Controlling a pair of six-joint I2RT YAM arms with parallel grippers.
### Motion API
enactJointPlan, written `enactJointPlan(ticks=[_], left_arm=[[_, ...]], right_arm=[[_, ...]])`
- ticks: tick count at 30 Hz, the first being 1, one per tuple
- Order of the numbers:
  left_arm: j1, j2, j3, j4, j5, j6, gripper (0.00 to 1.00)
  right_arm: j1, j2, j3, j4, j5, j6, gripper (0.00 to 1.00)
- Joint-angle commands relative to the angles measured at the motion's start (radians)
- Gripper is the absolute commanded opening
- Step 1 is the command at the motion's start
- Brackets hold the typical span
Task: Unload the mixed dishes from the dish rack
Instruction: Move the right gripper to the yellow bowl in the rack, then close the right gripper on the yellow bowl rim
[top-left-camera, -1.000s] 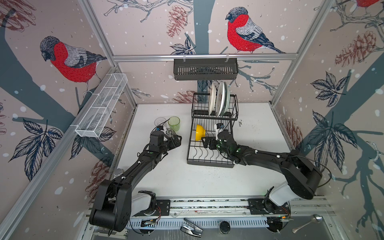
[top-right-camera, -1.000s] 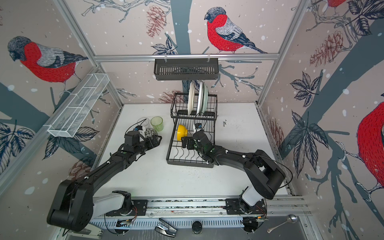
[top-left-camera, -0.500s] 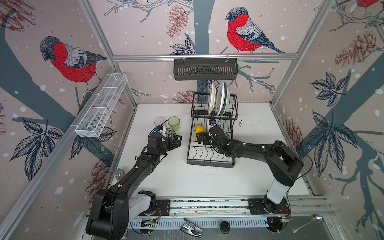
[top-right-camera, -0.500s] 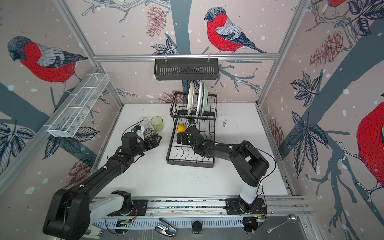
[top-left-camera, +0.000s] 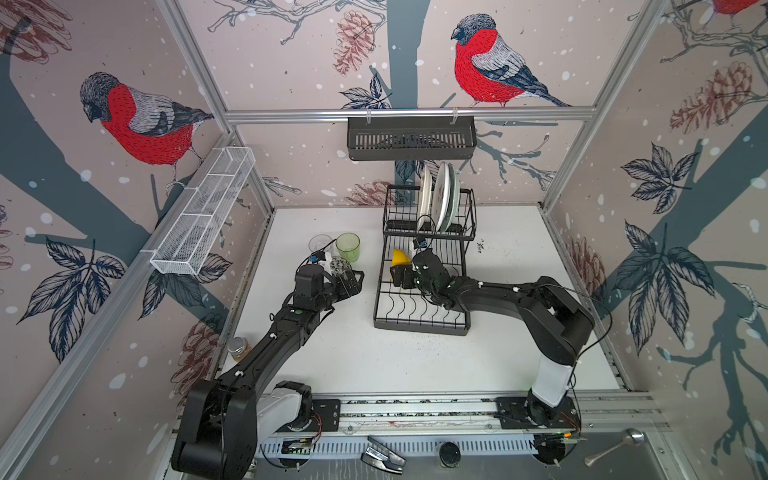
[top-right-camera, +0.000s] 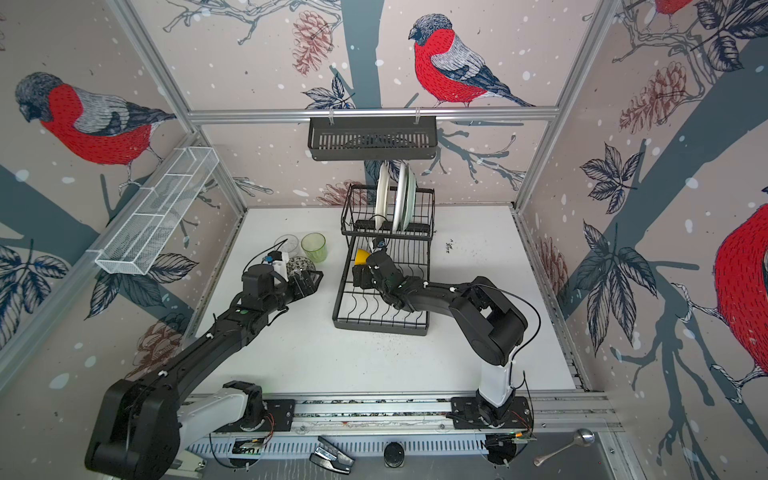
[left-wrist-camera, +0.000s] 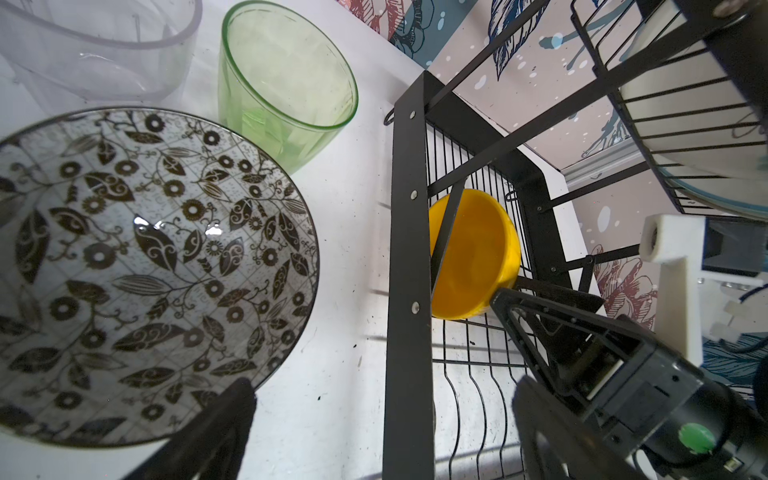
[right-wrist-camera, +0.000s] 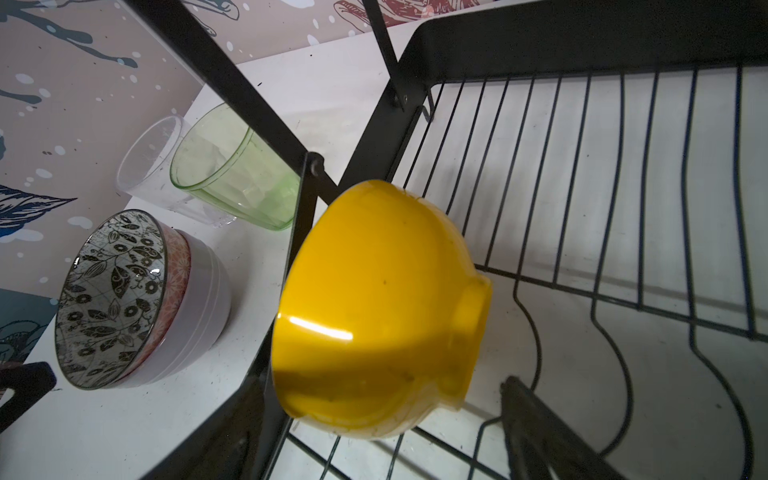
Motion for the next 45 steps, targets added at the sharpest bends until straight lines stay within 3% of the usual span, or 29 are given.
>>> enactJointPlan(ticks=[1, 18, 33, 45], left_arm=[[-0.001, -0.004, -0.002, 0.029, 0.019, 0.003, 0.97], [-0.002, -0.023, -0.001, 0.021, 0.024, 0.004, 0.97], [-0.001, -0.006, -0.003, 0.029, 0.036, 0.004, 0.97], [-0.001, -0.003, -0.003, 0.03, 0.037, 0.005, 0.97]], right_arm=[[0.007, 0.011, 0.017, 0.013, 0.024, -0.022, 0.86], [0.059, 0.058, 0.009, 0.057, 0.175, -0.057, 0.69], [0.066, 0.053, 0.017, 0.05, 0.206, -0.073, 0.56], [0.075, 0.043, 0.025, 0.015, 0.26, -0.078, 0.54]])
